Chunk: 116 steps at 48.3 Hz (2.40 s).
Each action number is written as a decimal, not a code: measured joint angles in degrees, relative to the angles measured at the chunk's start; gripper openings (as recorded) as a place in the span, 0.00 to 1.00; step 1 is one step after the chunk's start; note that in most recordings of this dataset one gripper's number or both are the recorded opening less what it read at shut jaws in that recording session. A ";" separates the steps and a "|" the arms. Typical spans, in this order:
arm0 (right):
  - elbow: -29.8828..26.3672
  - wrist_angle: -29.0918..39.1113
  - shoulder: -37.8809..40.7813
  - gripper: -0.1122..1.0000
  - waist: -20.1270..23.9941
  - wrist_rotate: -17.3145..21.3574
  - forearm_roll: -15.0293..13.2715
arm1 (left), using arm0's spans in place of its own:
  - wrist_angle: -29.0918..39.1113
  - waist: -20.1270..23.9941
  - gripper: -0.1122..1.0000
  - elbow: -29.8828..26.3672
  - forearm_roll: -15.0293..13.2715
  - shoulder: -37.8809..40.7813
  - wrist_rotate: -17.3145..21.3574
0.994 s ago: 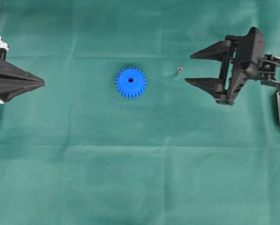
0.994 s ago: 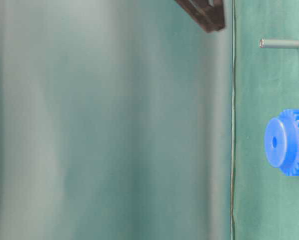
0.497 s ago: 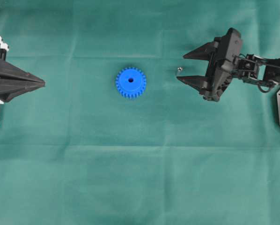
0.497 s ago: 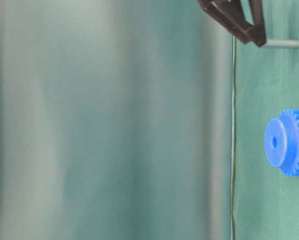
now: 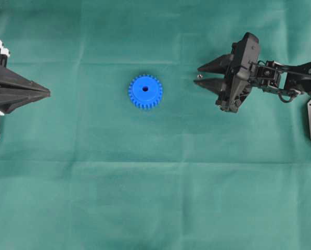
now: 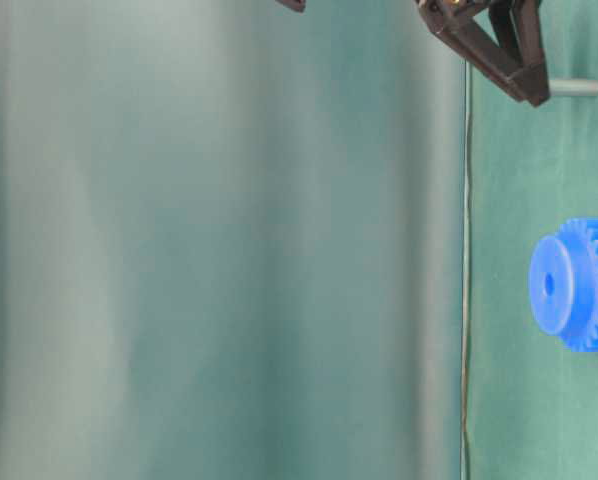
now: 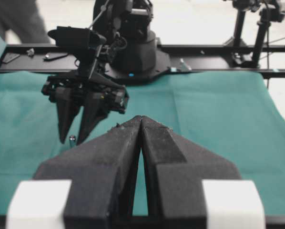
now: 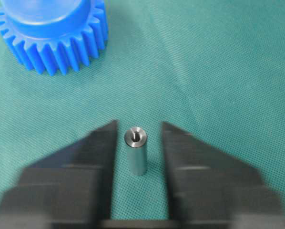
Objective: Insert the shaft placed at a random location into the center hole of the medium gear at another random location.
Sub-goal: 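Close the right gripper on the silver shaft and lift it, then carry the shaft left and position it above the blue gear's hole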
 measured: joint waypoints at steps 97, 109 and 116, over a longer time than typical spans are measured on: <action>-23.38 18.02 1.32 0.22 6.06 0.00 -0.62 | 0.88 0.00 0.10 -0.09 -0.09 0.18 -0.18; -24.96 18.46 2.37 0.22 6.33 0.00 -0.53 | 0.88 0.00 0.10 -0.09 -0.09 0.18 -0.18; -24.96 18.46 2.46 0.22 6.42 0.00 -0.53 | 0.88 0.00 0.10 -0.09 -0.09 0.09 -0.18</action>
